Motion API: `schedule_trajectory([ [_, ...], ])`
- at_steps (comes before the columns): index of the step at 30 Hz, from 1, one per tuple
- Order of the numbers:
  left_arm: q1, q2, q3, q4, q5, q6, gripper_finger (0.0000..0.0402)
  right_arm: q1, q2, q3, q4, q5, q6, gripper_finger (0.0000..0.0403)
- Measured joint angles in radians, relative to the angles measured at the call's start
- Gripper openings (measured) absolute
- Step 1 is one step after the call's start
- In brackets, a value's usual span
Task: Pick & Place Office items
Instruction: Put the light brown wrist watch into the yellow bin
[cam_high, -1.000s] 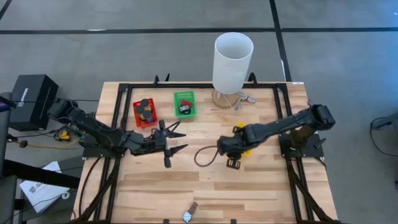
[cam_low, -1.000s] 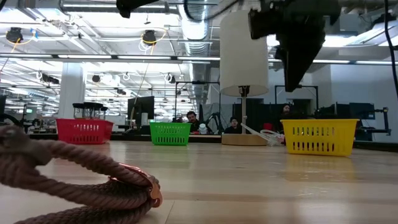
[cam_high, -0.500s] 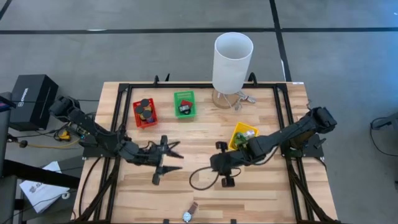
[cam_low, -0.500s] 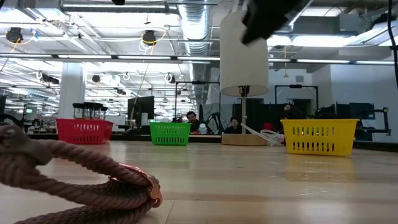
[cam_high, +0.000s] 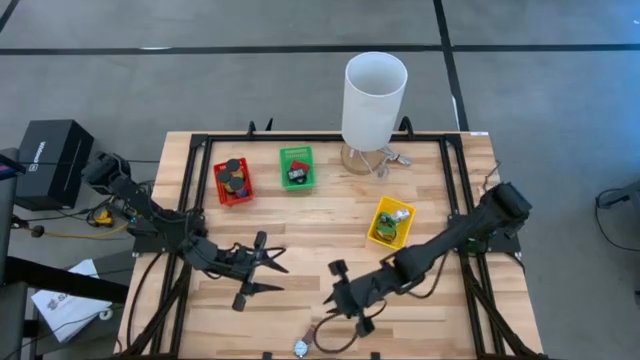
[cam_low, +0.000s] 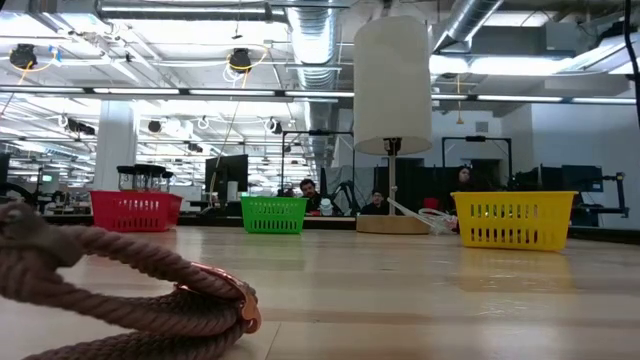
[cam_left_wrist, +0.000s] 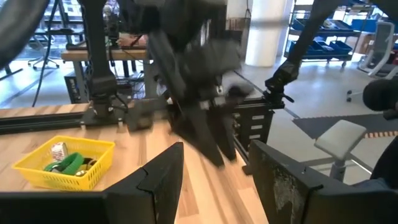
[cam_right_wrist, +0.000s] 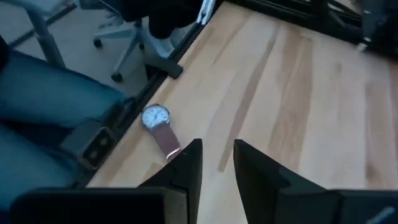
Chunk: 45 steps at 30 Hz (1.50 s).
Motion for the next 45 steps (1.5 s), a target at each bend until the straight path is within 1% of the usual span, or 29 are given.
schedule_trajectory([
  [3,0.0,0.0,0.0,-0.002,0.0,0.0,0.0176,-0.012,0.069,-0.002,0.061,-0.01,-0.039,0.0083],
  [7,0.0,0.0,0.0,-0.003,0.0,0.0,0.0176,-0.037,0.144,0.032,0.079,-0.128,-0.041,0.0098],
  [10,0.001,0.0,0.0,-0.003,0.0,0.0,0.0176,-0.048,0.204,0.076,0.075,-0.203,-0.068,0.0122],
  [14,0.001,0.0,0.0,-0.003,0.0,-0.008,0.0176,-0.057,0.274,0.147,0.079,-0.317,-0.131,0.0165],
  [20,0.001,0.0,0.001,-0.003,0.0,-0.052,0.0176,-0.094,0.399,0.263,0.08,-0.524,-0.149,0.0227],
  [23,0.001,0.0,0.001,-0.003,0.0,-0.052,0.0176,-0.123,0.44,0.29,0.075,-0.614,-0.15,0.0242],
  [27,0.001,0.0,0.001,-0.003,0.0,-0.052,0.0176,-0.167,0.471,0.3,0.067,-0.696,-0.156,0.0245],
  [31,0.001,0.0,0.001,-0.003,0.0,-0.044,0.0176,-0.189,0.465,0.305,0.07,-0.703,-0.248,0.0244],
  [37,0.001,0.0,0.001,-0.002,0.0,-0.043,0.0176,-0.168,0.471,0.304,0.105,-0.699,-0.27,0.0244],
  [41,0.001,0.0,0.001,-0.002,0.0,-0.044,0.0176,-0.137,0.487,0.3,0.098,-0.62,-0.271,0.0244],
  [45,0.001,0.0,0.001,-0.002,0.0,-0.044,0.0176,-0.099,0.482,0.304,0.104,-0.479,-0.265,0.0244],
])
